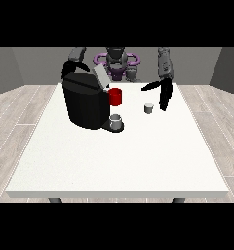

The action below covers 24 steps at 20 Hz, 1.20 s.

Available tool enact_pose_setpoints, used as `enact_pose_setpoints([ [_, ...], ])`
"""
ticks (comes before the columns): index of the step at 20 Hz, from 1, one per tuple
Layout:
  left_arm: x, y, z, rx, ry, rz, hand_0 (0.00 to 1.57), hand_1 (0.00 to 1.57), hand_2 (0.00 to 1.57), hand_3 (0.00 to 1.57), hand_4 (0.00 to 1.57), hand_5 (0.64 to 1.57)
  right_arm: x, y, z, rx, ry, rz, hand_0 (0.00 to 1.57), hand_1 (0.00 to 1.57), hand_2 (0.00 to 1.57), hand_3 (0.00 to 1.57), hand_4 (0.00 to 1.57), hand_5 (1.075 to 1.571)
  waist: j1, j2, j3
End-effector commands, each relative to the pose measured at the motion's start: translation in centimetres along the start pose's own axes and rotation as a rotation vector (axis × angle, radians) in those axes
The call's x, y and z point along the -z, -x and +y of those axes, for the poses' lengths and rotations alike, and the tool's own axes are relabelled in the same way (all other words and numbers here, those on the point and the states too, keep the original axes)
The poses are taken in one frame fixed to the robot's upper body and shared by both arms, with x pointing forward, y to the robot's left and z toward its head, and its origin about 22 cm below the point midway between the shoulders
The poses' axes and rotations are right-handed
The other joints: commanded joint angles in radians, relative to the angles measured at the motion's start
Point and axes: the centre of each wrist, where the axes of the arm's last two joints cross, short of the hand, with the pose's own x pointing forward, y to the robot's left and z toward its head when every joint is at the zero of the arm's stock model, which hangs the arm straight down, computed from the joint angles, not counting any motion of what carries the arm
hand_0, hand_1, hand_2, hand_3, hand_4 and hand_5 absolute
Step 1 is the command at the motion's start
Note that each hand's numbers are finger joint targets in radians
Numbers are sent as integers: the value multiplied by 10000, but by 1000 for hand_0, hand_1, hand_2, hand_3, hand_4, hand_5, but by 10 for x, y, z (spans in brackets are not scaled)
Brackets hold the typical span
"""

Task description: Insert the coffee pod into the coffee machine and close the lid

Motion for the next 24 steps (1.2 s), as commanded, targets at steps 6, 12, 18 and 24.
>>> enact_pose_setpoints([
  [6, 8, 15, -21, 856, 144, 735, 695, 695, 778, 429, 0, 1571, 10, 7, -8, -626, 157, 698, 0, 0, 0, 0, 423, 1571, 35, 16, 0],
  [12, 14, 11, 7, 2502, -401, 451, 580, 580, 719, 472, 0, 1571, 8, 8, 15, -635, 88, 94, 0, 0, 0, 0, 356, 1571, -185, 686, 0],
  [18, 10, 24, -33, 3523, -151, 21, 645, 645, 788, 527, 0, 1571, 7, 19, 1, -560, -25, 472, 0, 0, 0, 0, 435, 1571, -66, 476, 2],
  [24, 21, 18, -6, 3724, -1215, -108, 775, 775, 917, 692, 351, 1571, 7, 3, 20, -632, -98, 297, 0, 0, 0, 0, 520, 1571, -371, 665, -2],
])
